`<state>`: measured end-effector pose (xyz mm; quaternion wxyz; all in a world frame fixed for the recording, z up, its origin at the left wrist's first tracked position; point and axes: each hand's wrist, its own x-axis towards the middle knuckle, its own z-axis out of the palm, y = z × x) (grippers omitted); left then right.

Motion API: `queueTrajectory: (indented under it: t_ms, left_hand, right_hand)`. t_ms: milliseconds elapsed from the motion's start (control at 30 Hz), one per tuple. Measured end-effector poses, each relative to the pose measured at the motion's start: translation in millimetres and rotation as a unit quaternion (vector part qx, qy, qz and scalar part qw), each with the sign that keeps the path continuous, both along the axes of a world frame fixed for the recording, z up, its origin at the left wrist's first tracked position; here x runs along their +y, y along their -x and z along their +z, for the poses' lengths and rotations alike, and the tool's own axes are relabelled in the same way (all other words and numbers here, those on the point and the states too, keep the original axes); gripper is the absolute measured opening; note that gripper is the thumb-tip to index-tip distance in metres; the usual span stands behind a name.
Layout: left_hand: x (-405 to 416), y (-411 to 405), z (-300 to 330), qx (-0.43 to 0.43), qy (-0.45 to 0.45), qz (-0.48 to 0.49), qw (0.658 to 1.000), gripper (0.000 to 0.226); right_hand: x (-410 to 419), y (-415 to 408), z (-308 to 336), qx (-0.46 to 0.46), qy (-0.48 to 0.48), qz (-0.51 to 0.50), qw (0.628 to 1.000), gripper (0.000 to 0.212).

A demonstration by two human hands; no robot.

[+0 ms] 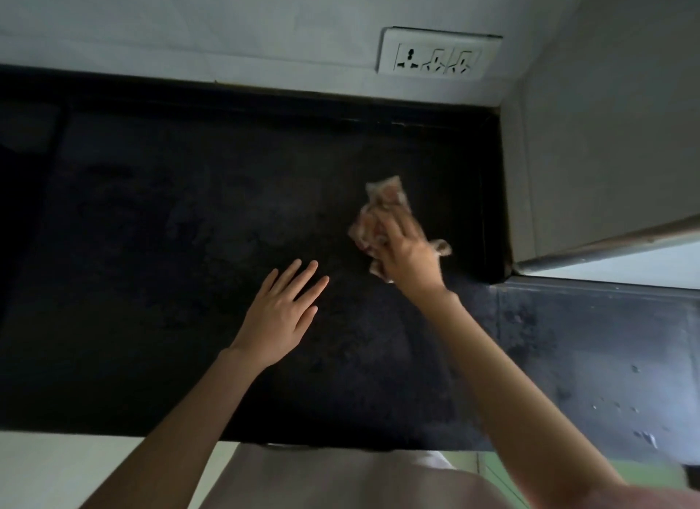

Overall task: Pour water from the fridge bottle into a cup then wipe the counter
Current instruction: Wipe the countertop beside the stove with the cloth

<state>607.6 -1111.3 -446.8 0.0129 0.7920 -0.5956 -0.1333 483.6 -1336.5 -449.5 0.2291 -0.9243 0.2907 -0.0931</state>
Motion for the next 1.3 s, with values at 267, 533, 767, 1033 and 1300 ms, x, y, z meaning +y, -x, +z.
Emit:
queueTrajectory:
  t_ms: [267, 533, 767, 1033, 1300]
  left_hand:
    - [1, 2, -2, -0.002, 0.002, -0.001, 1.0, 0.052]
    - [0, 3, 1, -0.017, -0.013, -0.001, 1.0, 0.053]
    - [0, 5, 3, -0.009, -0.011, 0.007, 1.0, 0.053]
    - [-2, 8, 8, -0.014, -0.039, 0.009, 0.999, 0.056]
    - [-2, 11, 9, -0.014, -0.045, 0.018, 0.999, 0.054]
  right_hand:
    - [-93, -80, -1, 0.048, -0.021, -0.13, 0.99, 0.062]
    - [40, -41, -2, -0.005, 0.009, 0.074, 0.997, 0.066]
    - [22, 79, -2, -0.02, 0.009, -0.122, 0.992, 0.055]
    - [59, 21, 8, 0.005, 0.006, -0.048, 0.999, 0.075]
    - [83, 132, 7, -0.006, -0.03, -0.042, 0.999, 0.082]
